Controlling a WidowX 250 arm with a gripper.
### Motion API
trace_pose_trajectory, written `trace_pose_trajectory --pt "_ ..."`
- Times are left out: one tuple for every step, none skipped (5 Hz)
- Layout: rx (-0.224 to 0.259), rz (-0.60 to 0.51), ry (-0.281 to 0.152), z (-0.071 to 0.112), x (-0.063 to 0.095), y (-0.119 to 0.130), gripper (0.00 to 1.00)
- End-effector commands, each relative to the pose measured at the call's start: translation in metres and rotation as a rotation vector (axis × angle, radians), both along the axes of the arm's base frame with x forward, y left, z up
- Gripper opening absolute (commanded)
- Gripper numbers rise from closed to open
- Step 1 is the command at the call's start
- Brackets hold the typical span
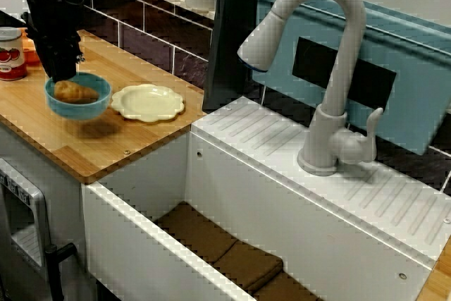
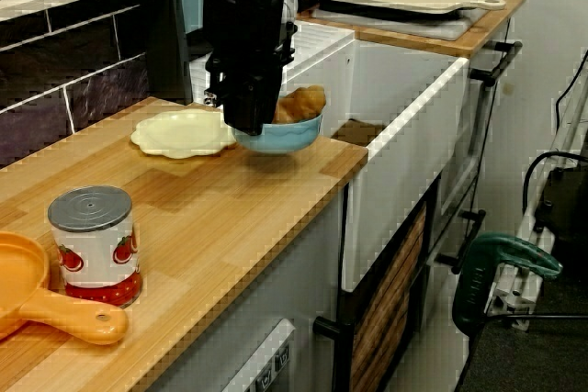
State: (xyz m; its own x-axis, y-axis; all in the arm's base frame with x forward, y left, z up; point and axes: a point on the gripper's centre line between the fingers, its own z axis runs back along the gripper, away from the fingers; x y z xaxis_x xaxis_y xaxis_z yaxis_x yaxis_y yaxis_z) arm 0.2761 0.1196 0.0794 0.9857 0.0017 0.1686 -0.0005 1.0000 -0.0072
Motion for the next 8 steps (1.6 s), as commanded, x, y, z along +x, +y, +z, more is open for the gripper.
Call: trace_pose_trajectory --pt "0.050 -0.004 -0.043 0.002 0.002 -0.001 0.00" --pt "0.053 -0.007 -0.034 -0.003 0.005 -0.003 0.00" --pt "0.058 -0.007 -0.027 -0.007 0.007 -0.005 0.00" --pt "0.070 -0.009 -0.018 -0.015 0.007 -0.007 0.00" --pt "0.080 -0.013 -0.012 -0.019 0.004 -0.008 0.00" --pt "0.080 -0.021 -0.003 -0.020 0.003 -0.008 0.00" --pt "0.080 0.004 0.025 -0.021 0.005 -0.004 1.00" --pt "0.065 0.032 0.041 -0.017 0.010 0.003 1.00"
